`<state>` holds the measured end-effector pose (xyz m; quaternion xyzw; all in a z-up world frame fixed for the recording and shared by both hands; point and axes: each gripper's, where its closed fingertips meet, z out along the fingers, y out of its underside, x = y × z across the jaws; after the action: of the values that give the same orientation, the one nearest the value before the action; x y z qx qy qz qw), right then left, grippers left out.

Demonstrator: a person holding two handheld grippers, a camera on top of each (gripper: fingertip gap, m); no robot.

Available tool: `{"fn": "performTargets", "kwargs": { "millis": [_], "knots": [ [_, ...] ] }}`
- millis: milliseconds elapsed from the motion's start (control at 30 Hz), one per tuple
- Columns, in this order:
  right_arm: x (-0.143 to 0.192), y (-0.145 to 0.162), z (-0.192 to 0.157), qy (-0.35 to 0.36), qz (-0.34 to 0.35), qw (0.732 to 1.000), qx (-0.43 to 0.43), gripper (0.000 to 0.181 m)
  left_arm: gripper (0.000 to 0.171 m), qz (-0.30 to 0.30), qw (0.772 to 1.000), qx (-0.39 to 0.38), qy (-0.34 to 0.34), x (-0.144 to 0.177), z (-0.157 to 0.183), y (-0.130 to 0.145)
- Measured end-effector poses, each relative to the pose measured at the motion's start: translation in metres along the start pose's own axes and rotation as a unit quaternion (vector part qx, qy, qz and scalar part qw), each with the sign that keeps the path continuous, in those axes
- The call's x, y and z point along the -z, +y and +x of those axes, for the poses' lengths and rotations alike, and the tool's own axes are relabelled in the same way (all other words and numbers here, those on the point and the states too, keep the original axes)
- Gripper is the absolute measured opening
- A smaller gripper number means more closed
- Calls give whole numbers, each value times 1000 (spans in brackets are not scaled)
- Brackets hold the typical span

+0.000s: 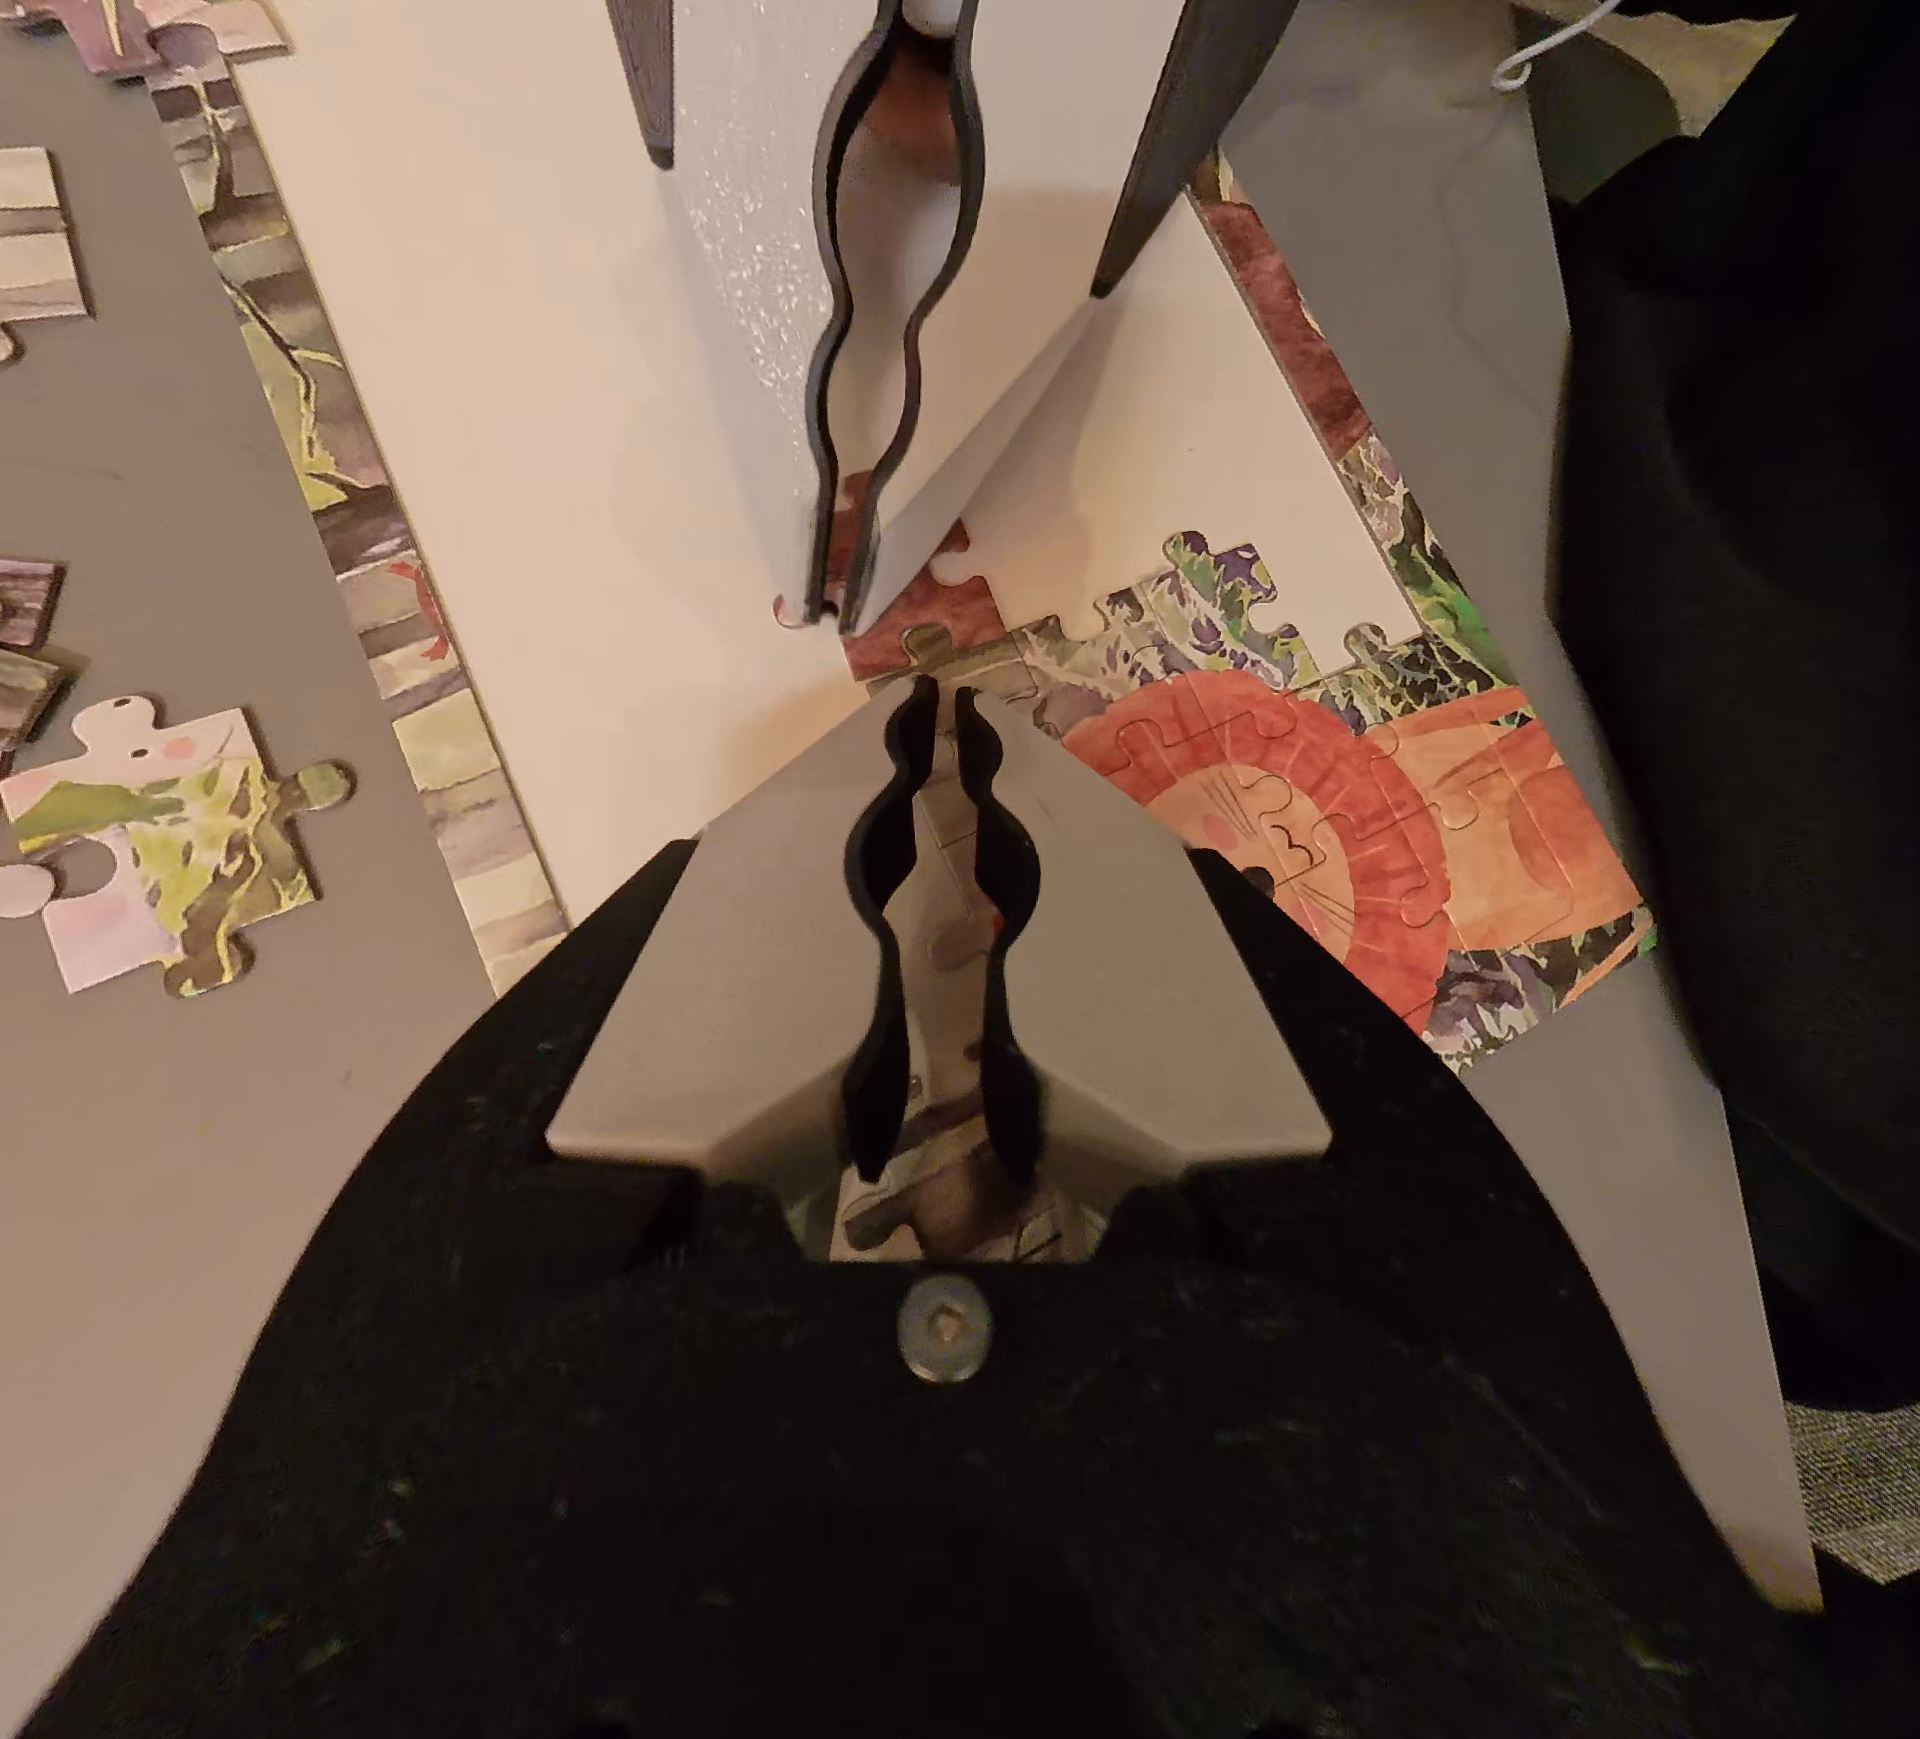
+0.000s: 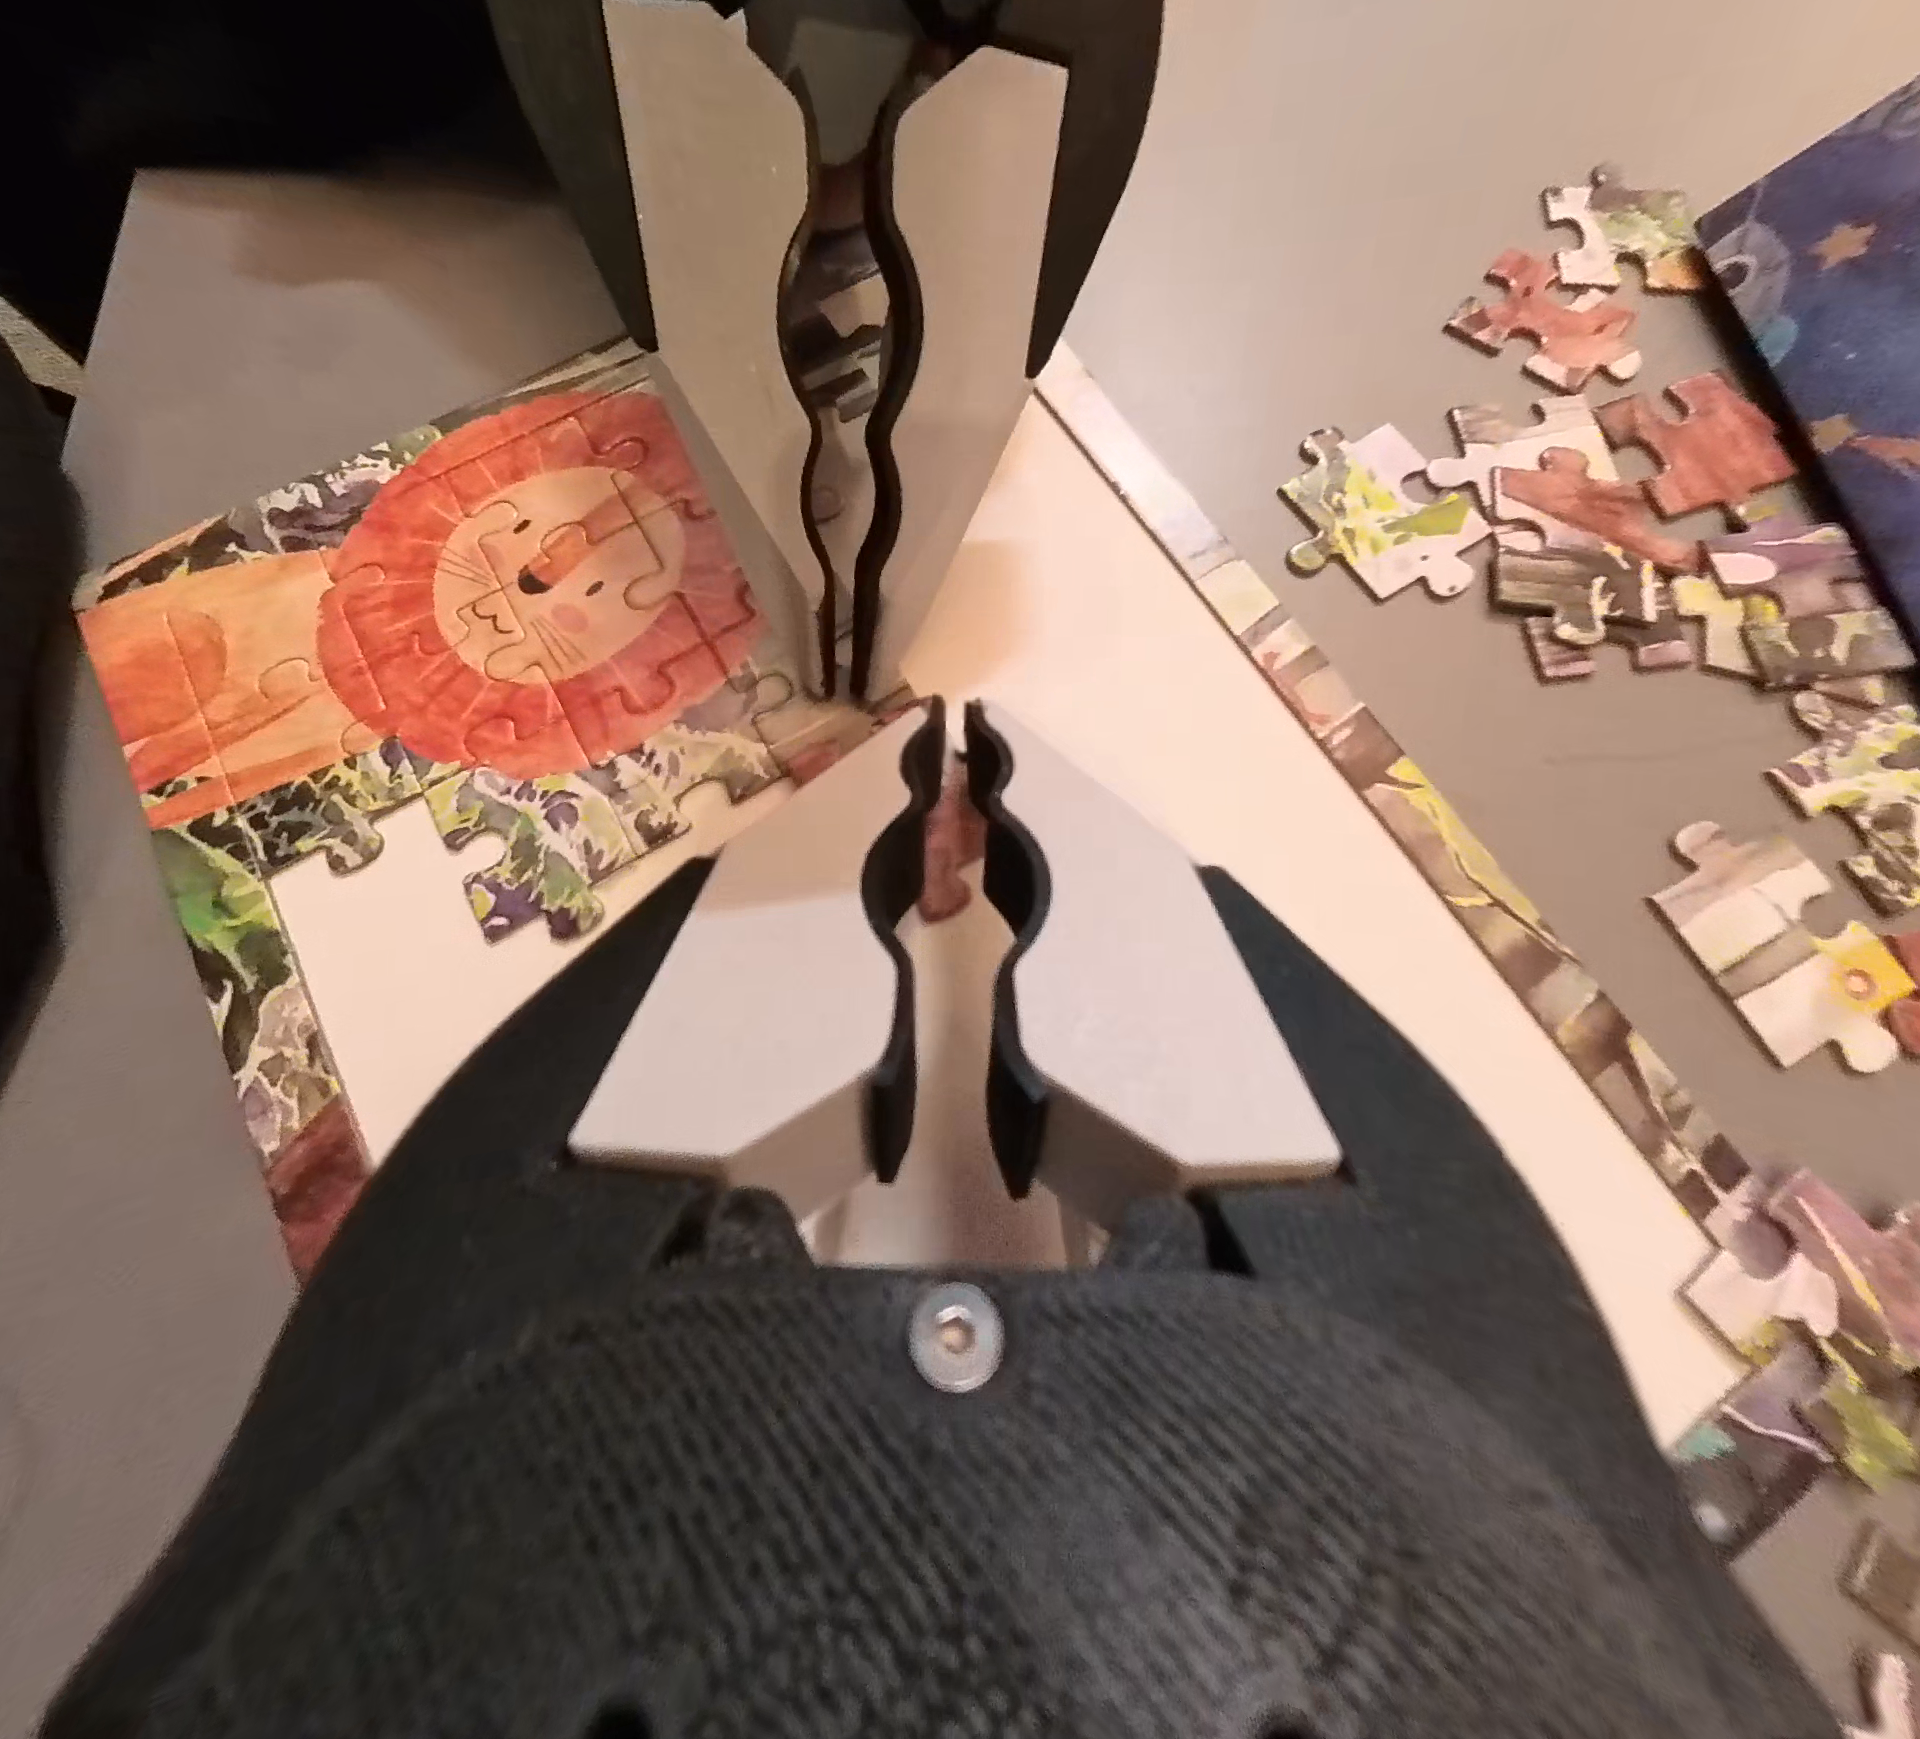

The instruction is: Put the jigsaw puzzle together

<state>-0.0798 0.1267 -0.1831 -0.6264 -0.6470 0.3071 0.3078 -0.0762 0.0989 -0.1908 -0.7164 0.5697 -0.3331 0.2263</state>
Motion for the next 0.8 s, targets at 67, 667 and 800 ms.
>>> {"fn": "performTargets", "kwargs": {
  "millis": [67, 667, 800],
  "knots": [
    [-2, 2, -3, -8, -6, 1000, -1, 1, 3, 0, 1000, 0, -1, 0, 0, 0],
    [0, 2, -18, -50, -3, 999, 11, 16, 2, 0, 1000, -1, -3, 0, 0, 0],
    [3, 1, -20, -57, 0, 998, 14, 15, 3, 0, 1000, -1, -3, 0, 0, 0]
  ]
}}
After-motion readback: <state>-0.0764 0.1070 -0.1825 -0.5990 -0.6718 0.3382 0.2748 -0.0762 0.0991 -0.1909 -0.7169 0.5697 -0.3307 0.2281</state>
